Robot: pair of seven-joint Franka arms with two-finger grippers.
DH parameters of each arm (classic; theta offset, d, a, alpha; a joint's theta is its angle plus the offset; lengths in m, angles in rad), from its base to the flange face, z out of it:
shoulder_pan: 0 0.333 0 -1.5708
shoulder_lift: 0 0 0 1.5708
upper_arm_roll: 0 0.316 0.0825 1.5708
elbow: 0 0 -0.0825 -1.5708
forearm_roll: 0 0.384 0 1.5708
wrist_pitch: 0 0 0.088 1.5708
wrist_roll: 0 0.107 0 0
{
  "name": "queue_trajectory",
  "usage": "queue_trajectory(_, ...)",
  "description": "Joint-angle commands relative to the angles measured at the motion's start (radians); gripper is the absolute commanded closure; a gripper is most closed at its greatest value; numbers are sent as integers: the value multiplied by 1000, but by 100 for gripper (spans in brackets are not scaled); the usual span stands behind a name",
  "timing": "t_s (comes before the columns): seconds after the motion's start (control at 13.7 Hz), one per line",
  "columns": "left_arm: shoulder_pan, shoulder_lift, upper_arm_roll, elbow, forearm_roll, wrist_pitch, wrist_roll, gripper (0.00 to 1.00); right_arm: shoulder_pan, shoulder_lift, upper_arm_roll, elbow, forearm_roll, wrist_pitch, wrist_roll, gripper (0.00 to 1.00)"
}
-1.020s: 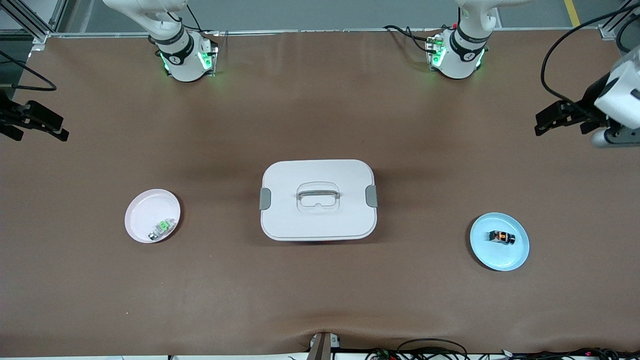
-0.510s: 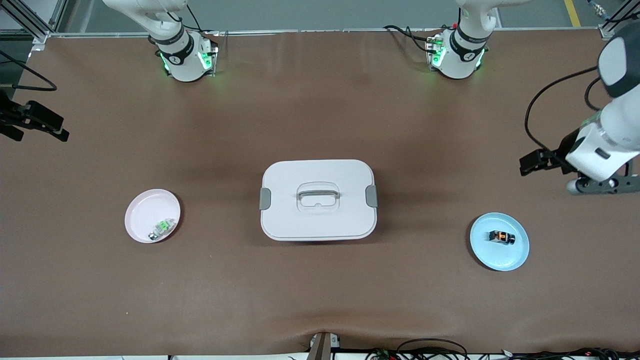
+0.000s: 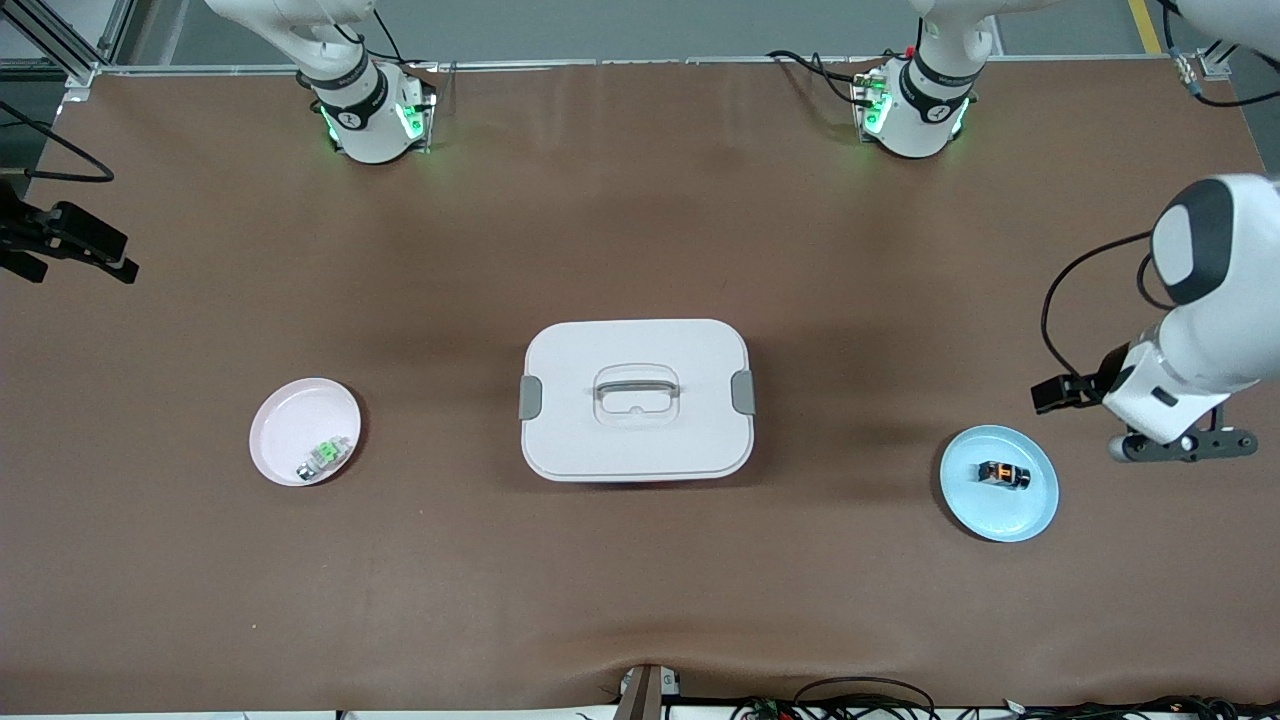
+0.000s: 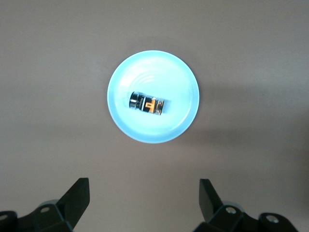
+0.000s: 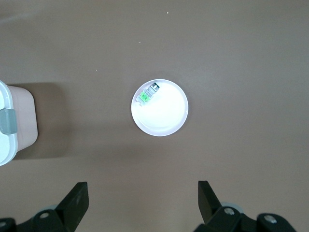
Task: Transfer orange switch to right arm and place
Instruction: 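Lower the left gripper and close it on the orange switch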
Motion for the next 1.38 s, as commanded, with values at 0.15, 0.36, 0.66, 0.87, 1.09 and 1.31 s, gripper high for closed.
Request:
queue_trajectory(0.15, 15, 118, -2, 12, 51, 109, 11, 0, -5, -2, 5, -1, 1, 6, -8, 0)
queue_trajectory(0.36, 27, 199, -4, 12, 72, 187, 40, 0, -5, -2, 5, -1, 1, 6, -8, 0)
queue_trajectory(0.66, 110, 279, -10, 21, 58, 287, 259, 0, -5, -2, 5, -1, 1, 6, -8, 0)
queue_trajectory(0.87, 112, 301, -10, 23, 28, 315, 265, 0, -5, -2, 5, -1, 1, 8, -8, 0)
queue_trajectory(1.09, 104, 302, -15, 23, -18, 316, 269, 0, -7, -2, 5, -1, 1, 8, -8, 0)
queue_trajectory(1.31, 98, 319, -16, 23, -49, 350, 277, 0, -7, -2, 5, -1, 1, 8, -8, 0)
